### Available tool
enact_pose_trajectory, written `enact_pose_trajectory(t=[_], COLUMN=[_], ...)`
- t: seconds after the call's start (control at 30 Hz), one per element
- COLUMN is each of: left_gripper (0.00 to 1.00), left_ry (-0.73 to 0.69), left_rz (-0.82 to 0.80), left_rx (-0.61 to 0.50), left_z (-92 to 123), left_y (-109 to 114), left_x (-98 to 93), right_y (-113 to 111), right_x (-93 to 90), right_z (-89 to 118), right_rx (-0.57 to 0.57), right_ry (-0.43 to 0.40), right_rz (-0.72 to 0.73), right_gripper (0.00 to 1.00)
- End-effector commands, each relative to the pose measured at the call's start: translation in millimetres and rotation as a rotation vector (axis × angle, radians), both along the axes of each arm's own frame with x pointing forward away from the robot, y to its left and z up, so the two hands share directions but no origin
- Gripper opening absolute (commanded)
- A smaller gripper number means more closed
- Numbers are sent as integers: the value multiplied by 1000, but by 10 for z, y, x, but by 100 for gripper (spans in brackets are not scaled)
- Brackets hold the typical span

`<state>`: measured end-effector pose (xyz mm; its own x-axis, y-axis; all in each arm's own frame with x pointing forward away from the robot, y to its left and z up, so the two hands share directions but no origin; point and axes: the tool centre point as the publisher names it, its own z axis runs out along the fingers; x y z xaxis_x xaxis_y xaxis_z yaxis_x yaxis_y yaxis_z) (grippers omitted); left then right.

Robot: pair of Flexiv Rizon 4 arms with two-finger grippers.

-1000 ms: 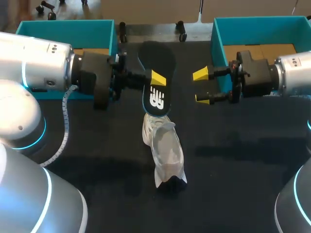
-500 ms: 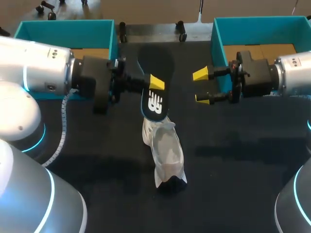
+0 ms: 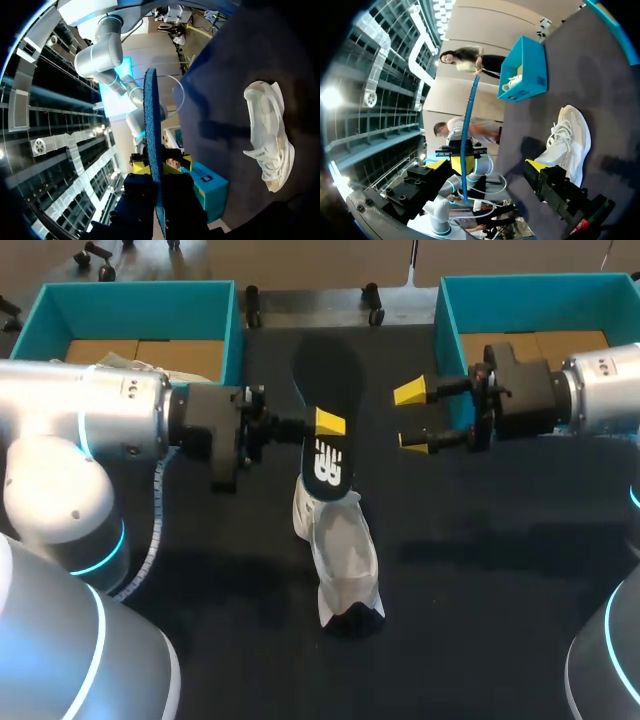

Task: Take the shoe out of the shoebox, open the shoe tongue, remove and reinsert the insole, then place the shoe into the shoebox

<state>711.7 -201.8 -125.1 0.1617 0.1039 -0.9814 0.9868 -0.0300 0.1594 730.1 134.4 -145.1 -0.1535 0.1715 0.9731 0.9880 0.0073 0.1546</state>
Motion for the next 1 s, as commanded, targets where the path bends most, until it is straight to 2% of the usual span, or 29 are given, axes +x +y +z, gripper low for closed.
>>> enact_pose_trajectory(t=[0.03,0.27,0.73,0.77,0.9,1.0], left_gripper=[0,0,0,0,0,0], left_ry=[-3,2,17,18,23,20], left_rz=[1,0,7,9,19,19], left_rx=[-21,-27,-11,-11,-16,-19], left_z=[-78,-127,-235,-241,-248,-245], left_y=[-100,-142,-202,-204,-205,-201], left_x=[37,81,159,162,169,166], right_y=[154,305,467,471,482,480], right_x=[96,135,192,197,210,224], right_z=[1,-15,2,1,6,-2], right_rx=[-7,-5,-16,-16,-21,-17], right_ry=[1,-6,-10,-10,-9,-3], right_rz=[10,15,32,33,33,29], right_gripper=[100,100,100,92,90,76])
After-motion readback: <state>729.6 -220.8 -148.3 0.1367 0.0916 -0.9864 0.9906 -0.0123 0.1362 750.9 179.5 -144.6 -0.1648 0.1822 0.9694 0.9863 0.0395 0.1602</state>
